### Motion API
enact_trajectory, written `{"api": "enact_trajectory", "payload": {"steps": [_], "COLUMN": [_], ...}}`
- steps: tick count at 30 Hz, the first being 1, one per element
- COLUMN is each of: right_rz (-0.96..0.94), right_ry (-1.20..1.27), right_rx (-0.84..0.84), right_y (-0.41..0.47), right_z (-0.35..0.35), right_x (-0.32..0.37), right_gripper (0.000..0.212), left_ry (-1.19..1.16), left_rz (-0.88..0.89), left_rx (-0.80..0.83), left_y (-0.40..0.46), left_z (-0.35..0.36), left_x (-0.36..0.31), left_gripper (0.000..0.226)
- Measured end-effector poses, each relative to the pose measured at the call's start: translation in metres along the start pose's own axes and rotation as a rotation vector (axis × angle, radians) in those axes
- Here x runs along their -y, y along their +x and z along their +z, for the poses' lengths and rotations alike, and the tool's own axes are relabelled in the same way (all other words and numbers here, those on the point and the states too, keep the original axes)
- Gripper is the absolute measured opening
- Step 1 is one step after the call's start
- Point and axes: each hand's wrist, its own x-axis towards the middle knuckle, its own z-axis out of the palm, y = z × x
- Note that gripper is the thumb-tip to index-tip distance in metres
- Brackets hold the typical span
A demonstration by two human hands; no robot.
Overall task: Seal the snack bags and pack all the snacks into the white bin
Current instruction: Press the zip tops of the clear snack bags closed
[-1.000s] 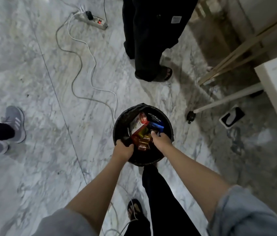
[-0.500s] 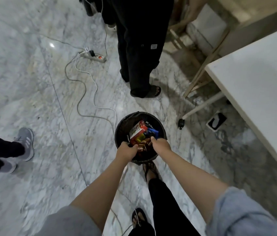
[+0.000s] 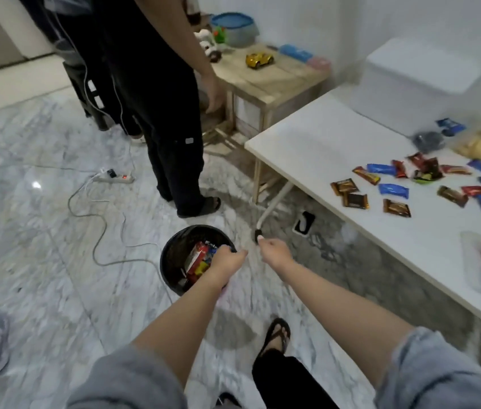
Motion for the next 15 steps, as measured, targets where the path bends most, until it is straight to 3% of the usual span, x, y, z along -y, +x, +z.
{"api": "enact_trajectory", "payload": {"steps": [3,15], "right_rz": [0.006,0.030], "right_ry": [0.045,0.083], "right_rx": [-0.065,-0.269], "right_y": [-0.011,-0.001], "right_z": [-0.049,-0.277], "right_x": [-0.009,-0.053], "right_gripper": [0.046,0.045], "left_ry": [-0.003,0.039], "left_rz": [0.032,0.217], "left_rx": [0.025,0.072], "left_y": [-0.018,-0.046], "left_z": [0.026,0.196], "left_x": [-0.037,-0.191], "left_gripper": [0.062,0.043]}}
